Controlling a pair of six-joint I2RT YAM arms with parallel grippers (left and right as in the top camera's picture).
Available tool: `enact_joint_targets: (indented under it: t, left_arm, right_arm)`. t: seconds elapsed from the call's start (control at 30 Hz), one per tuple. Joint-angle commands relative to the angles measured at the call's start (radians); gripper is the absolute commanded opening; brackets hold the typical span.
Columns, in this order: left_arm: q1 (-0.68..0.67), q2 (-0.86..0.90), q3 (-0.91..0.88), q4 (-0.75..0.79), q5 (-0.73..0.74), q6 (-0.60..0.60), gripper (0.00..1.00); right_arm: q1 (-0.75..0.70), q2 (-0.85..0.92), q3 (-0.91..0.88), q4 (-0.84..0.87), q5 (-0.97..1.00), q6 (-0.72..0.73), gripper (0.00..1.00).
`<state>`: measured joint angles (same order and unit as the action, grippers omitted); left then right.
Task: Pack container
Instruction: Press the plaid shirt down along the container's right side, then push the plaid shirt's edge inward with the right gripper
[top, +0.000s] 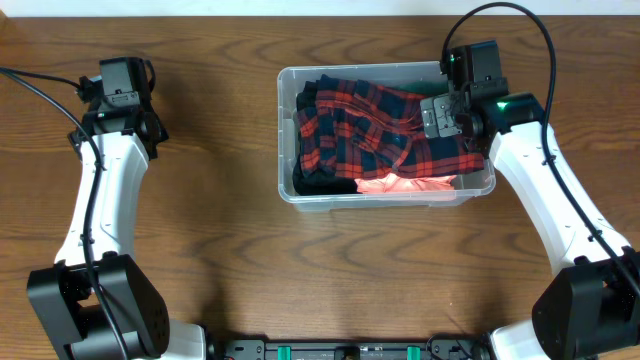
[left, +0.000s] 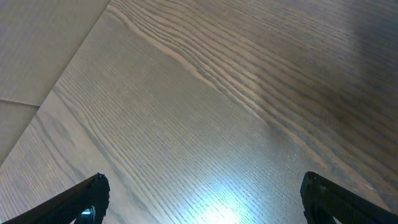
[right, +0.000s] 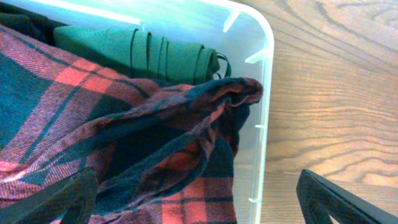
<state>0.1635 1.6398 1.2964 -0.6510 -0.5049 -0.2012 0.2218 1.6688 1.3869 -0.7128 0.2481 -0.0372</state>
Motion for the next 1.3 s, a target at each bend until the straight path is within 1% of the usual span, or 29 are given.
enact_joint_targets:
  t: [0.0, 0.07, 0.13, 0.27, 0.37, 0.47, 0.53, 0.57, 0.6, 0.67, 0.7, 0.73, 0.97, 1.07, 1.27]
  left_arm:
    - [0.004, -0.013, 0.014, -0.003, -0.016, 0.010, 0.98]
    - [0.004, -0.013, 0.014, -0.003, -0.016, 0.010, 0.98]
    - [0.004, -0.013, 0.014, -0.003, -0.016, 0.010, 0.98]
    - [0.004, -0.013, 0.014, -0.003, -0.016, 0.010, 0.98]
    - [0.004, -0.013, 0.014, -0.003, -0.016, 0.010, 0.98]
    - [0.004, -0.013, 0.014, -0.003, -0.016, 0.010, 0.98]
    - [0.004, -0.013, 0.014, -0.003, -0.016, 0.010, 0.98]
    - [0.004, -0.013, 0.014, -0.003, -0.016, 0.010, 0.98]
    - [0.004, -0.013, 0.014, -0.003, -0.016, 0.010, 0.98]
    - [0.004, -0.013, 0.014, -0.003, -0.016, 0.010, 0.98]
    - [0.004, -0.013, 0.014, -0.003, -0.016, 0.010, 0.98]
    - [0.004, -0.013, 0.014, -0.003, -0.016, 0.010, 0.98]
    - [0.004, -0.013, 0.014, -0.003, -0.016, 0.010, 0.98]
    - [0.004, -0.013, 0.014, -0.003, -0.016, 0.010, 0.98]
    - [0.004, -0.013, 0.014, -0.003, -0.016, 0.010, 0.98]
  right_arm:
    - [-0.002, -0.010, 0.019, 0.006, -0.051, -0.032, 0.99]
    - [0.003, -0.010, 0.019, 0.028, -0.148, -0.048, 0.99]
    - [0.010, -0.010, 0.019, 0.061, -0.259, -0.095, 0.99]
    - [0.023, -0.010, 0.019, 0.138, -0.402, -0.087, 0.99]
    - [0.036, -0.010, 0.019, 0.178, -0.520, -0.079, 0.95]
    - [0.056, -0.005, 0.019, 0.203, -0.544, -0.045, 0.90]
    - [0.074, 0.002, 0.019, 0.206, -0.543, -0.046, 0.78]
    - [0.081, 0.006, 0.019, 0.206, -0.543, -0.046, 0.68]
    - [0.089, 0.011, 0.019, 0.205, -0.544, -0.046, 0.56]
    - [0.101, 0.021, 0.019, 0.206, -0.544, -0.046, 0.22]
    - [0.108, 0.029, 0.019, 0.208, -0.544, -0.046, 0.09]
    - [0.113, 0.035, 0.019, 0.212, -0.544, -0.046, 0.01]
    - [0.165, 0.123, 0.019, 0.261, -0.544, -0.047, 0.01]
    - [0.186, 0.179, 0.019, 0.275, -0.544, -0.069, 0.01]
    - [0.211, 0.294, 0.019, 0.259, -0.544, -0.072, 0.01]
